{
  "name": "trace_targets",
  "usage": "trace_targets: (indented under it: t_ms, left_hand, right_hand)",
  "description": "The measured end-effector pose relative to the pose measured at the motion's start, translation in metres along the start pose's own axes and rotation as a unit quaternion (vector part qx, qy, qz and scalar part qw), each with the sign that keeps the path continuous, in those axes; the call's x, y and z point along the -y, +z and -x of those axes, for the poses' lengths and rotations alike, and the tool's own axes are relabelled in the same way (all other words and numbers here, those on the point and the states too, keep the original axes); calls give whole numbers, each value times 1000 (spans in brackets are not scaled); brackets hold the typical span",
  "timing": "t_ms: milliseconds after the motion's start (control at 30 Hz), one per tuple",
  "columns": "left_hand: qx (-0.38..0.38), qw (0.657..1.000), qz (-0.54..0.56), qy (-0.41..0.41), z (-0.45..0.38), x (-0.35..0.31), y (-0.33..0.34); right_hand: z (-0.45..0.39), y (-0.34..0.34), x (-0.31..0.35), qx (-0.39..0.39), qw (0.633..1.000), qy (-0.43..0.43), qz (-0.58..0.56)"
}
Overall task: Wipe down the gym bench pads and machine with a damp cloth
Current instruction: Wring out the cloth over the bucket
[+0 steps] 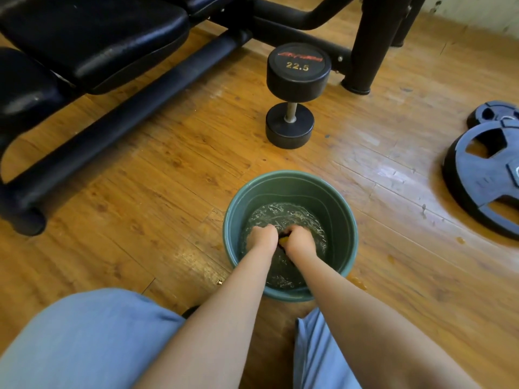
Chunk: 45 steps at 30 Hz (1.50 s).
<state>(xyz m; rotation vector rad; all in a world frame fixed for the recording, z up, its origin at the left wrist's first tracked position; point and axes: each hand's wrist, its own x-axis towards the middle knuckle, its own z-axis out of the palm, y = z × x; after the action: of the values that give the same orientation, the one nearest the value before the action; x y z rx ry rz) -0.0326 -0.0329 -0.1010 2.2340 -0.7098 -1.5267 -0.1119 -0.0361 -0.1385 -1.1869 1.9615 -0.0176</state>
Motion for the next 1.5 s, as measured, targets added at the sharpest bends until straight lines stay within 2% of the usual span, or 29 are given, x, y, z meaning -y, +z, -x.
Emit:
trace_targets:
  t_ms: [67, 100, 167, 200, 233, 267, 333, 367, 433, 600, 700, 800, 867, 900, 1000, 1067, 1133, 1233, 1300, 1367, 1400, 1500]
  left_hand:
    - [19, 998, 51, -8, -1, -1, -3]
    - [28, 997, 69, -4, 0, -3, -4]
    - [46, 995, 89, 8, 2, -5, -4]
    - [54, 993, 100, 10, 3, -5, -3]
    - [61, 992, 112, 11, 2, -6, -2]
    - [59, 991, 120, 12, 3, -6, 0]
    - [57, 990, 132, 0, 3, -4, 3]
    - [66, 986, 150, -15, 4, -3, 4]
    - [69, 984, 162, -25, 9, -2, 3]
    - [41, 992, 113, 42, 14, -1, 8]
    - [-5, 993, 58, 104, 17, -2, 8]
    - [-58, 980, -57, 184, 19, -2, 4]
    - [-79, 958, -144, 236, 22, -2, 2]
    - [-88, 940, -192, 267, 24, -2, 1]
    - [-114, 858, -332, 374, 33, -8, -4]
    - [-117, 814, -381, 423, 40, -12, -10]
    - [-84, 792, -402, 451, 41, -10, -16]
    - [18, 795, -408, 449, 33, 0, -23]
    - [43, 762, -454, 460, 34, 5, -22]
    - [24, 723, -503, 472, 41, 10, -15]
    - [9, 733, -497, 464, 41, 11, -13]
    - [-30, 822, -400, 404, 33, 6, -15]
  right_hand:
    - [2, -7, 3, 49, 995, 36, -76]
    - [4, -12, 5, 70, 979, 53, -182]
    - [12, -20, 7, 100, 902, 59, -417]
    - [18, -24, 9, 103, 870, 50, -479]
    - [21, -25, 11, 92, 862, 30, -498]
    - [24, -25, 13, 57, 886, -6, -460]
    - [29, -23, 15, -44, 943, -112, -309]
    - [31, -22, 16, -80, 951, -164, -249]
    - [35, -19, 17, -116, 952, -209, -189]
    - [41, -24, 14, -129, 953, -118, -249]
    - [39, -28, 18, -86, 958, -67, -266]
    - [37, -28, 23, -6, 969, -30, -247]
    - [37, -25, 19, 43, 956, 4, -289]
    - [40, -27, 17, 67, 937, 27, -341]
    - [45, -34, 14, 110, 911, 40, -396]
    - [44, -38, 16, 115, 902, 51, -414]
    - [41, -43, 19, 92, 889, 86, -440]
    - [37, -52, 19, 53, 863, 127, -487]
    - [35, -57, 17, 64, 849, 133, -507]
    - [39, -55, 18, 83, 861, 120, -488]
    - [41, -51, 20, 85, 875, 109, -463]
    - [51, -42, 27, 4, 951, 18, -308]
